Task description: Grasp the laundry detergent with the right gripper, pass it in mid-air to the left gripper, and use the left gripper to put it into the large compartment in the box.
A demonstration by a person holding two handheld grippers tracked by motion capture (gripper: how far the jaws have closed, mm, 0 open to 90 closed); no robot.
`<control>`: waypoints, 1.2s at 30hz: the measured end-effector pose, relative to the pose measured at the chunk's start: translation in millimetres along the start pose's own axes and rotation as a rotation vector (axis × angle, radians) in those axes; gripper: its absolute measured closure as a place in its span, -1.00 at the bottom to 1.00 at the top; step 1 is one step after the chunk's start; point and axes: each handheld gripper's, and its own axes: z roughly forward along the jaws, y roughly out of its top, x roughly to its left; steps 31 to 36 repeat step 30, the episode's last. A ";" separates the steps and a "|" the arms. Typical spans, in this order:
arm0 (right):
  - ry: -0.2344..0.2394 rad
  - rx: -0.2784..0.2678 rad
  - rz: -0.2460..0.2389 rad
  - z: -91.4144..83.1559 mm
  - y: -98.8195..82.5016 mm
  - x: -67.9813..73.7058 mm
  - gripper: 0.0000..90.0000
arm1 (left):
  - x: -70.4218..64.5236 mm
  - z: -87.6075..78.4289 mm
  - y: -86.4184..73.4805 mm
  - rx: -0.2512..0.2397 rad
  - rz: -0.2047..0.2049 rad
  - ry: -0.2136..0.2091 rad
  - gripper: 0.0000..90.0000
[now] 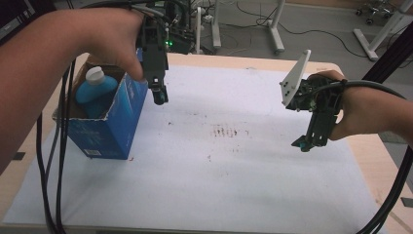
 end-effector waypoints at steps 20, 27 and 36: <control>-0.004 -0.001 0.019 1.3 -2.6 -2.3 -0.98 | -0.8 6.0 7.7 -0.014 0.013 -0.002 -0.96; 0.003 -0.003 0.014 1.1 -2.4 -2.5 -0.98 | 2.0 5.6 7.8 -0.012 0.008 -0.004 -0.96; 0.000 -0.006 0.016 -0.6 -2.6 -1.3 -0.98 | 2.8 6.0 7.5 -0.010 0.009 -0.001 -0.96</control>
